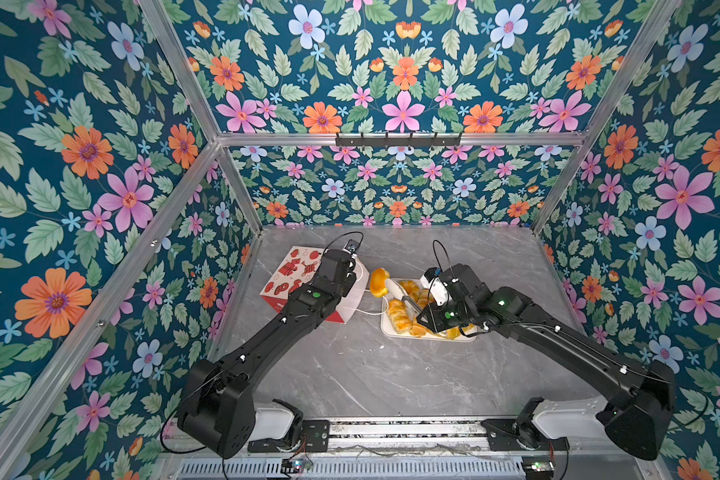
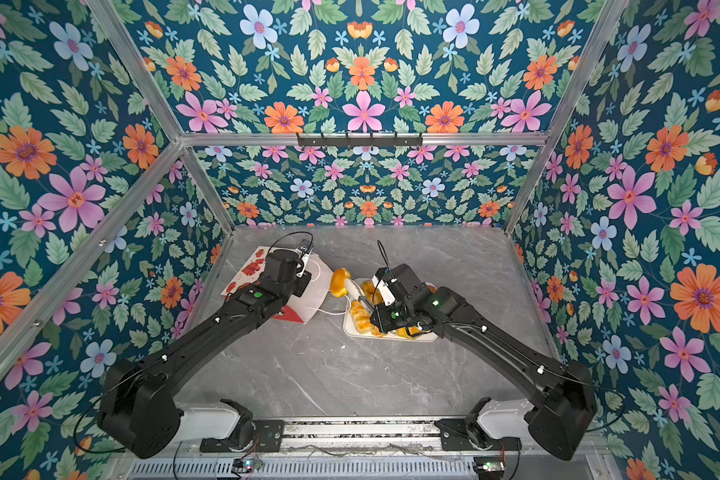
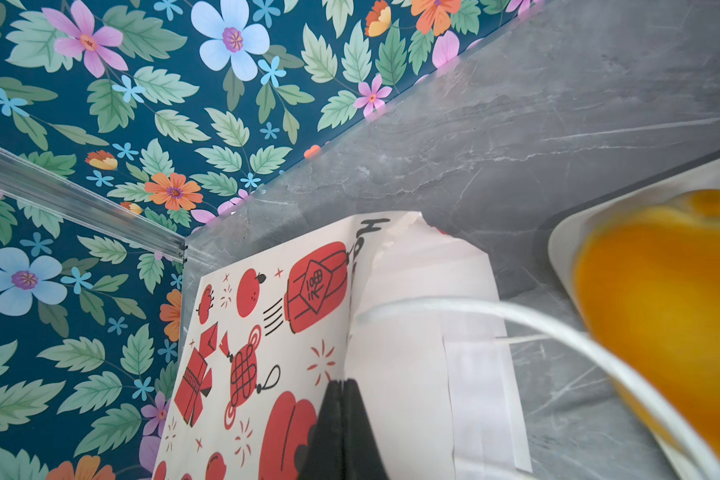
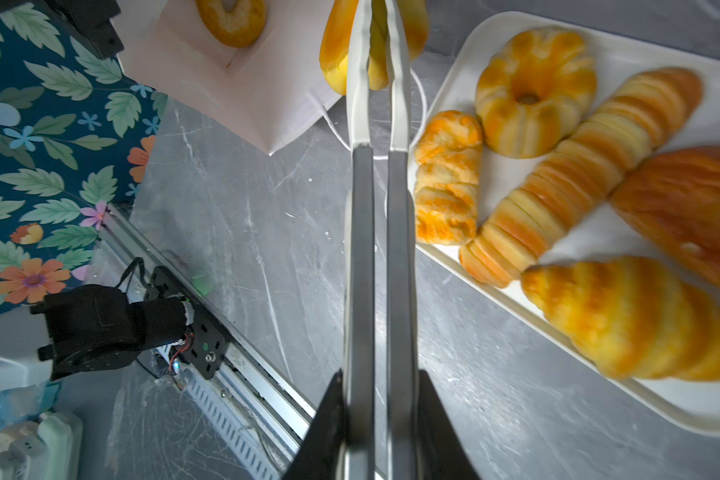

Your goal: Take the fake bread out of the paper bag

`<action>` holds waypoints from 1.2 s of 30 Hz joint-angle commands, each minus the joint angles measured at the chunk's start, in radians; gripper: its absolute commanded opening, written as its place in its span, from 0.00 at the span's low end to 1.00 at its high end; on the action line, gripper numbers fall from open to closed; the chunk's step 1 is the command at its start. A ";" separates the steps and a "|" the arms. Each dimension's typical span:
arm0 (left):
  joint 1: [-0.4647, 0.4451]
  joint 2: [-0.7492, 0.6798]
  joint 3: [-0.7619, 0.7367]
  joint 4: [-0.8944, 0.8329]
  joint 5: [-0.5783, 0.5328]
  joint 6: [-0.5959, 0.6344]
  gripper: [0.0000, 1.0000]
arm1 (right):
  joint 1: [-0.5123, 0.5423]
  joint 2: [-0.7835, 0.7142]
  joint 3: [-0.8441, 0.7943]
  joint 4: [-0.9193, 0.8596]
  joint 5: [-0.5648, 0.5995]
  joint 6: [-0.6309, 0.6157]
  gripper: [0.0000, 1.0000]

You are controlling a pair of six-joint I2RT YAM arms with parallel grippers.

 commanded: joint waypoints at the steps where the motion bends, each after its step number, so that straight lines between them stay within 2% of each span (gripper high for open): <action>1: 0.006 0.004 0.005 -0.002 -0.021 -0.022 0.00 | -0.006 -0.058 -0.001 -0.108 0.121 -0.046 0.13; 9: 0.009 -0.003 -0.001 -0.005 -0.014 -0.029 0.00 | -0.007 -0.108 0.049 -0.380 0.334 -0.073 0.13; 13: 0.008 -0.009 -0.006 -0.003 -0.012 -0.029 0.00 | -0.007 -0.105 0.069 -0.474 0.402 -0.073 0.13; 22: 0.010 -0.008 -0.012 -0.003 -0.002 -0.031 0.00 | -0.007 -0.038 0.114 -0.636 0.472 -0.075 0.13; 30: 0.009 -0.001 -0.015 -0.003 0.004 -0.032 0.00 | 0.045 0.059 0.138 -0.661 0.515 -0.096 0.13; 36: 0.009 0.000 -0.018 -0.004 0.006 -0.032 0.00 | 0.086 0.115 0.160 -0.640 0.495 -0.098 0.16</action>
